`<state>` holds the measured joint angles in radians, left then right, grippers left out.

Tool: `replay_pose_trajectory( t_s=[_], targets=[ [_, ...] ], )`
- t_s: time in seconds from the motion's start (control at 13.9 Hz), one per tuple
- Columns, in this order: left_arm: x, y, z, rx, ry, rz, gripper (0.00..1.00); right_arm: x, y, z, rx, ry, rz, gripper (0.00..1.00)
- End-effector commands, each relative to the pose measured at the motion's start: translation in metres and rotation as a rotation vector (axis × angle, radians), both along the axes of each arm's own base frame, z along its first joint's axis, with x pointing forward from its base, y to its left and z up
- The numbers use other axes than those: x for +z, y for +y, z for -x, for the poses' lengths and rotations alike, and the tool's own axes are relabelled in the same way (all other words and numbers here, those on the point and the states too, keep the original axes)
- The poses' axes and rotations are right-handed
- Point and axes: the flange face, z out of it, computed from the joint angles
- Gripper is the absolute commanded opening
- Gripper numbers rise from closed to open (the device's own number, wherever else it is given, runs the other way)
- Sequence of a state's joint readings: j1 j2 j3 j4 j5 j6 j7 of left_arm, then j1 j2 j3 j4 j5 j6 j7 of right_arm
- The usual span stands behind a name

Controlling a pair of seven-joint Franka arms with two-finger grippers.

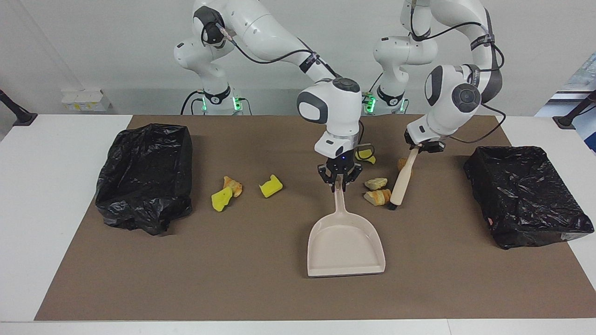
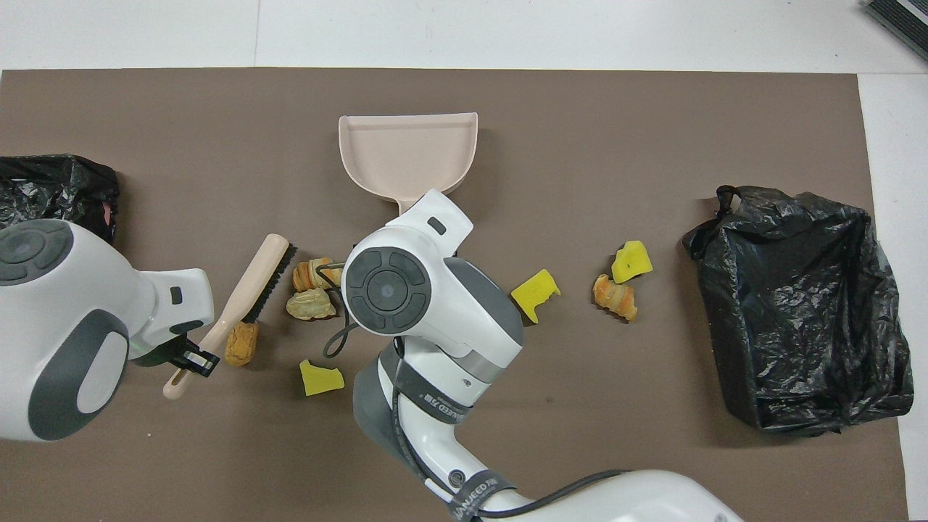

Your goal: Sweep and dump trash in bin

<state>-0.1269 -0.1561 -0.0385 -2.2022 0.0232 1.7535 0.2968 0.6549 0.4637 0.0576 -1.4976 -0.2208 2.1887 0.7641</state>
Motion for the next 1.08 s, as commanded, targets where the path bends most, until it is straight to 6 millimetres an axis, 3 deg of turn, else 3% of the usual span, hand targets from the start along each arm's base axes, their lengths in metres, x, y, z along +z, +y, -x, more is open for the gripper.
replay_pose_trajectory(
  t_s=[0.0, 0.51, 0.72, 0.87, 1.01],
  targets=[
    [0.026, 0.007, 0.021, 0.15, -0.009, -0.064, 0.0, 0.016, -0.039, 0.019, 0.114, 0.042, 0.02, 0.0],
    [0.009, 0.013, 0.077, 0.629, -0.042, -0.217, 0.0, 0.035, -0.107, 0.023, 0.627, 0.199, 0.219, 0.0],
    [0.004, 0.013, 0.079, 0.808, -0.047, -0.28, 0.0, 0.058, -0.135, 0.028, 0.867, 0.29, 0.171, 0.0],
    [-0.011, 0.006, 0.084, 0.832, -0.027, -0.307, 0.0, 0.056, -0.147, 0.026, 1.216, 0.303, 0.185, 0.0],
    [-0.028, -0.007, 0.081, 0.858, -0.021, -0.32, 0.0, 0.054, -0.149, 0.022, 1.337, 0.28, 0.176, 0.0]
  ],
)
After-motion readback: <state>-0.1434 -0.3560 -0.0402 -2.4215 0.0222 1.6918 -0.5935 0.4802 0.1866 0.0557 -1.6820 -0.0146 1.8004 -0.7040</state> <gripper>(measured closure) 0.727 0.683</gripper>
